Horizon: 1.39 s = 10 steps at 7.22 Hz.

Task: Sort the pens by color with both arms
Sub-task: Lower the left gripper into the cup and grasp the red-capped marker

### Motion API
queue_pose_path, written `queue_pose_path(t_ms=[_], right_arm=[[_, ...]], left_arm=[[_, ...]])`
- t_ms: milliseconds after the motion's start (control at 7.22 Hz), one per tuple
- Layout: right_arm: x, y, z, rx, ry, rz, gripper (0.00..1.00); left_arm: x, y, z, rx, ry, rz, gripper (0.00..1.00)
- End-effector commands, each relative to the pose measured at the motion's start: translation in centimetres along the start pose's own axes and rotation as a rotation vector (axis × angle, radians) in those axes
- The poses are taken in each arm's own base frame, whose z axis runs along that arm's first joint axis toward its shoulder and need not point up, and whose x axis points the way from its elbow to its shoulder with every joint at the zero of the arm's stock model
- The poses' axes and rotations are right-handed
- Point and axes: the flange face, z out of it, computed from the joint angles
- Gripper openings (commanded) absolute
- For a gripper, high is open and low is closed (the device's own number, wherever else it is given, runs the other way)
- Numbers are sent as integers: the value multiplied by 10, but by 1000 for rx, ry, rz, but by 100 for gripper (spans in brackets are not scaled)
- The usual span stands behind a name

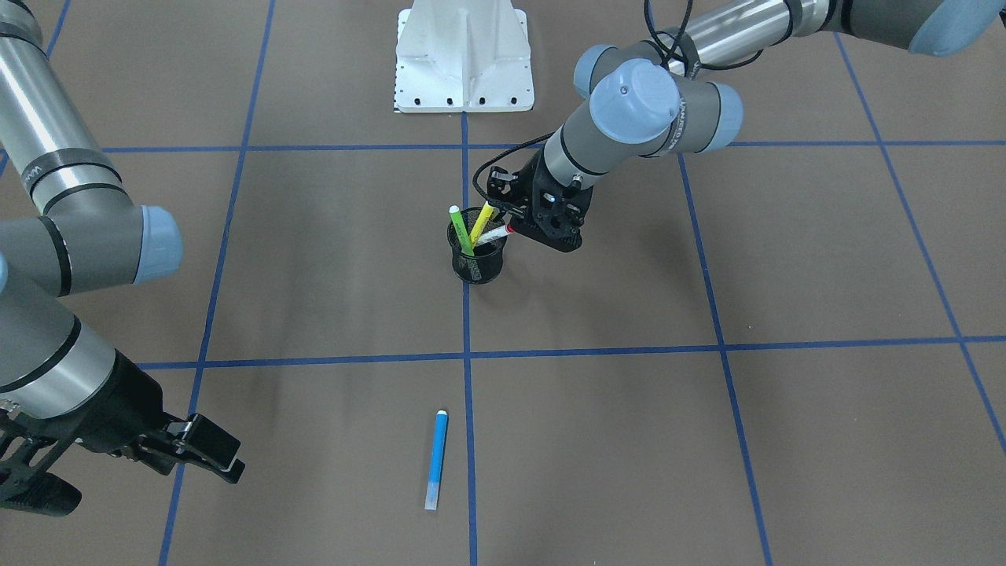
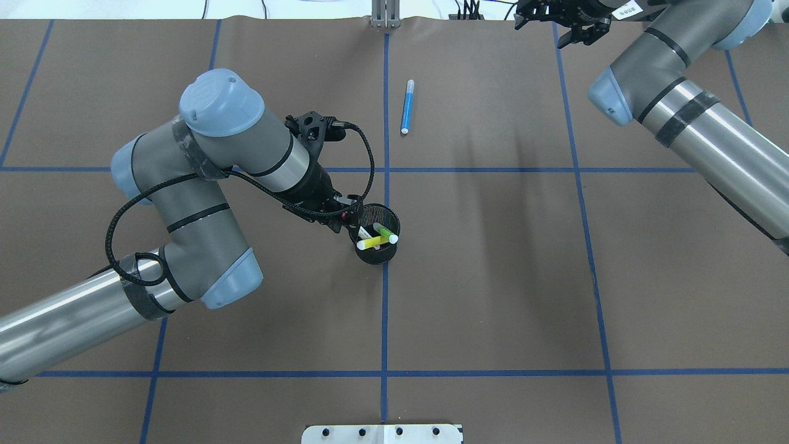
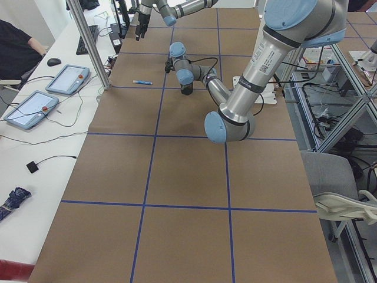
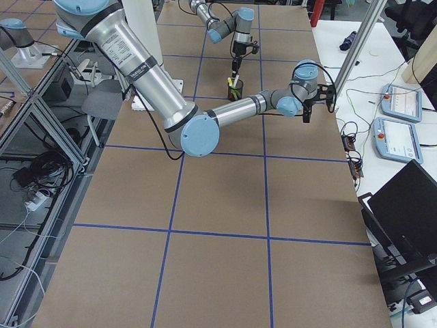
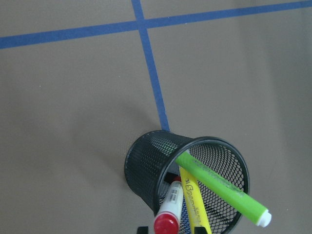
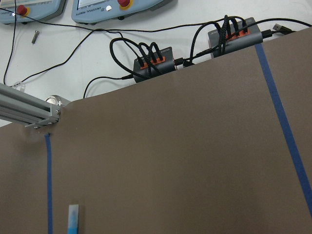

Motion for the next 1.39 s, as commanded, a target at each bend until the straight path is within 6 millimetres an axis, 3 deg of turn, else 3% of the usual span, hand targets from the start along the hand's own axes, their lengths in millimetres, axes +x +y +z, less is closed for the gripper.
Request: queue_pose_path(t_ms=[0,1247], right_arm=[[0,0,0,0,0,0,100],[9,3,5,-3,10,-1,100]], left_arm=[[2,-1,0,1,1,2,42],[4,-4,1,4,1,-4,39]])
